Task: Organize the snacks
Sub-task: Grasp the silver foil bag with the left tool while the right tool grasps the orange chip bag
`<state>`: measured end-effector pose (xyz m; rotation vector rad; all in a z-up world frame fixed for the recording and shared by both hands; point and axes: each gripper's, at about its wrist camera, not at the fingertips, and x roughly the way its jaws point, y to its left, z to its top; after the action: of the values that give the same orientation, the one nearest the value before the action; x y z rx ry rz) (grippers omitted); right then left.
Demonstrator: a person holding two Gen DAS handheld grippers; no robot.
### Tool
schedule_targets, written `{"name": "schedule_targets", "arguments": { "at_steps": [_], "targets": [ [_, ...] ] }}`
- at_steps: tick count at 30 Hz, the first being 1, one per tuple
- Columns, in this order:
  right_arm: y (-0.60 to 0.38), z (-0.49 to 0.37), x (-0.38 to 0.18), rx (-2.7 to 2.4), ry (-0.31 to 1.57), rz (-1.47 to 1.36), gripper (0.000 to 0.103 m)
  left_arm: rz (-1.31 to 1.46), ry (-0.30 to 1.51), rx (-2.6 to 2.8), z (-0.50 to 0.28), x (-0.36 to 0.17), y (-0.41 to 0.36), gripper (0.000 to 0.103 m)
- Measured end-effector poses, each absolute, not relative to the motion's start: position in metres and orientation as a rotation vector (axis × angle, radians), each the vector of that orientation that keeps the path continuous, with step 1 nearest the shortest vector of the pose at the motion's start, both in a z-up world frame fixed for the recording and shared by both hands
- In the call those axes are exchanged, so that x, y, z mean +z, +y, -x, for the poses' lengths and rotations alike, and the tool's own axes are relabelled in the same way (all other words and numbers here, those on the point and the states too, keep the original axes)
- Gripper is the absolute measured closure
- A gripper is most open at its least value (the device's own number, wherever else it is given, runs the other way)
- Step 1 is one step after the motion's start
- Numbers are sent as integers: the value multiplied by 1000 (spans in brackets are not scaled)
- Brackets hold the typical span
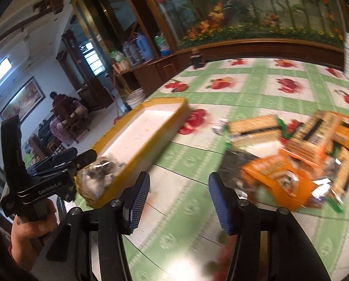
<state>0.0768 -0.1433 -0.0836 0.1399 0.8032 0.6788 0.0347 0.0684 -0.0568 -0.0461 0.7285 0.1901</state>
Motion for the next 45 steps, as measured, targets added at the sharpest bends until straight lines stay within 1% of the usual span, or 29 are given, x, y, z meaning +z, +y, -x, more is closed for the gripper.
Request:
{"name": "schedule_targets", "arguments": {
  "at_steps": [4, 9, 10, 12, 13, 19, 26, 37, 45],
  "targets": [
    [-188, -74, -93, 585, 818, -185, 46, 10, 740, 132, -42, -60, 38, 24],
    [-230, -72, -100, 500, 820, -220, 46, -17, 766, 57, -51, -65, 5, 24],
    [-236, -71, -100, 486, 816, -225, 45, -21, 771, 42, -54, -66, -2, 24],
    [-245, -70, -99, 463, 811, -225, 39, -26, 781, 19, -57, -67, -12, 24],
    [-248, -71, -100, 460, 812, -223, 39, -25, 788, 8, -59, -68, -17, 24],
    [-238, -80, -98, 511, 811, -184, 39, -37, 834, -41, -68, -79, -39, 24],
    [-214, -95, -92, 596, 785, -111, 37, -15, 882, -96, -86, -95, -63, 24],
    [-241, -105, -97, 570, 790, -195, 36, -5, 916, -120, -112, -108, -82, 24],
    [-238, -110, -99, 598, 797, -192, 36, -21, 943, -127, -127, -122, -90, 24]
  ]
}}
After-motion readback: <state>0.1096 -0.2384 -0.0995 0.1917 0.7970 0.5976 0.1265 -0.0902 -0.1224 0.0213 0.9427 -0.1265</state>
